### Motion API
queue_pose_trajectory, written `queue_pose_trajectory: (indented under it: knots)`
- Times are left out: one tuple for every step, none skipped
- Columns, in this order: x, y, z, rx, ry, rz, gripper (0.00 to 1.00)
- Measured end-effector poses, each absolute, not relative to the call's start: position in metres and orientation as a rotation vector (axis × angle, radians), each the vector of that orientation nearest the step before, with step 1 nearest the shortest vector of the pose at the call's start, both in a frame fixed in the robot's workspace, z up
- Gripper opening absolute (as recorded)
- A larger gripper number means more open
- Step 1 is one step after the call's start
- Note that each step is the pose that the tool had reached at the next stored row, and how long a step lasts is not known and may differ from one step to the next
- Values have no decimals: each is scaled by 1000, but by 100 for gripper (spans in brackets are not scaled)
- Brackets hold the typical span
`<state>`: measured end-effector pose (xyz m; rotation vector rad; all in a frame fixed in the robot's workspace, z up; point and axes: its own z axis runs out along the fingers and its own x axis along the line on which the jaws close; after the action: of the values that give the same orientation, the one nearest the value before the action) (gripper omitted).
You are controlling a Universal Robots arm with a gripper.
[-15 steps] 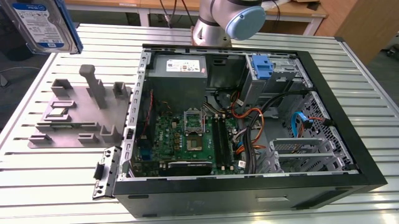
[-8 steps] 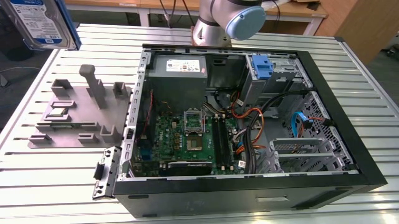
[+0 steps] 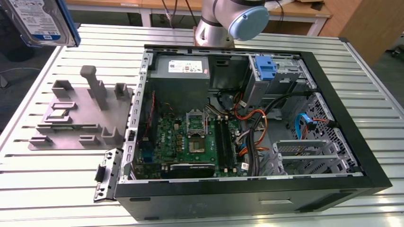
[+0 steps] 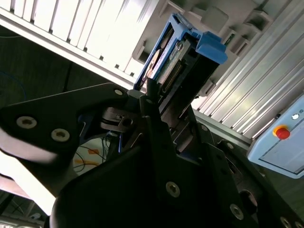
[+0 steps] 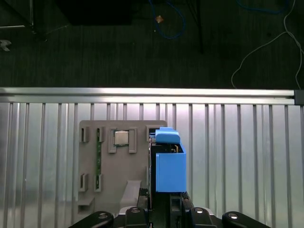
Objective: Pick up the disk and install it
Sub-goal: 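Pick up the disk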
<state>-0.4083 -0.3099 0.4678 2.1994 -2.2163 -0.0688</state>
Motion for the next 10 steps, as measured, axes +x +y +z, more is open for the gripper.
queue_pose_trajectory:
  knots:
    - [-408, -310, 469, 2199, -2216, -69, 35]
    - [-408, -310, 470, 2199, -2216, -69, 35]
    - [-408, -310, 470, 2199, -2216, -69, 35]
    - [-408, -310, 471, 2199, -2216, -69, 35]
    - [-408, -310, 471, 2199, -2216, -69, 35]
    - [-408, -310, 471, 2199, -2216, -69, 35]
    - [-408, -310, 471, 2200, -2216, -69, 35]
    - [-408, -310, 471, 2199, -2216, -69, 35]
    - [-408, -310, 471, 2199, -2216, -69, 35]
    - [-408, -310, 471, 2199, -2216, -69, 35]
